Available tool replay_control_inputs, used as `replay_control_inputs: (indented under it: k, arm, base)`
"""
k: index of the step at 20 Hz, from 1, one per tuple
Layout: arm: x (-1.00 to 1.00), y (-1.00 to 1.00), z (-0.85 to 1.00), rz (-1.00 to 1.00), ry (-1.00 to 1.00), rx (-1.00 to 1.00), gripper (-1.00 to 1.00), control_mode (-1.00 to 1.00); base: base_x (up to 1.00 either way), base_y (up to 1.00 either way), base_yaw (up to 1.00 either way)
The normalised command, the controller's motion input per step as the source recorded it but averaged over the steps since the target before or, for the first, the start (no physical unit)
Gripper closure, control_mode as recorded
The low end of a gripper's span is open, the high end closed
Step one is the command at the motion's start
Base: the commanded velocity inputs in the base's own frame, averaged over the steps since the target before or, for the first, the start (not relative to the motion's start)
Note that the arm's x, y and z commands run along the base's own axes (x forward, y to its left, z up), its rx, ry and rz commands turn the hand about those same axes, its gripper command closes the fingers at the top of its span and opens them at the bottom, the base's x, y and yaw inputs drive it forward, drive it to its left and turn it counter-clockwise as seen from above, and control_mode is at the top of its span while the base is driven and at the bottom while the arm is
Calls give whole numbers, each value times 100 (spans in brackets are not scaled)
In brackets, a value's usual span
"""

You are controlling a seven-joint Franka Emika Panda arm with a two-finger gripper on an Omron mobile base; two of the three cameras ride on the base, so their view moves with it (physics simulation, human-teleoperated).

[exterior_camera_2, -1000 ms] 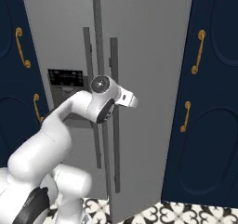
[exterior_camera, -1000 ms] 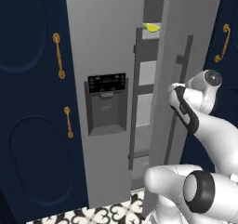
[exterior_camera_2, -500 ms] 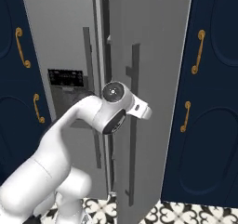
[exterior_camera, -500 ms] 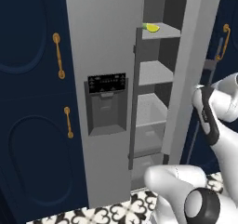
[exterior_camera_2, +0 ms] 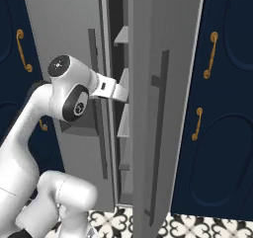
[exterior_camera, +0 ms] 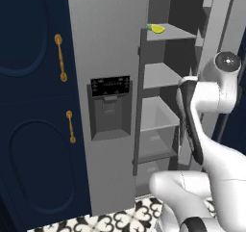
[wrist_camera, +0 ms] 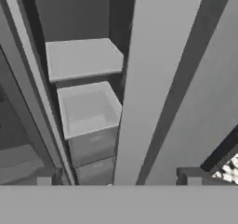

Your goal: Grab a lemon wedge from the fridge and one ice cube from the ice bowl, and put them in the glass of lemonade.

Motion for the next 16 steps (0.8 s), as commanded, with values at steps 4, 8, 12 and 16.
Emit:
replay_control_inputs:
  k: [4, 8, 12, 16]
  arm:
    - [91, 89, 51, -1, 55, -56, -100, -100]
    - [100, 2, 8, -7, 61, -54, -100, -100]
    - [97, -22, -6, -7, 60, -47, -100, -100]
    - [71, -74, -14, -3, 42, -31, -100, -100]
  base:
    - [0, 0, 0]
    - [0, 0, 0]
    - [0, 0, 0]
    - [0, 0, 0]
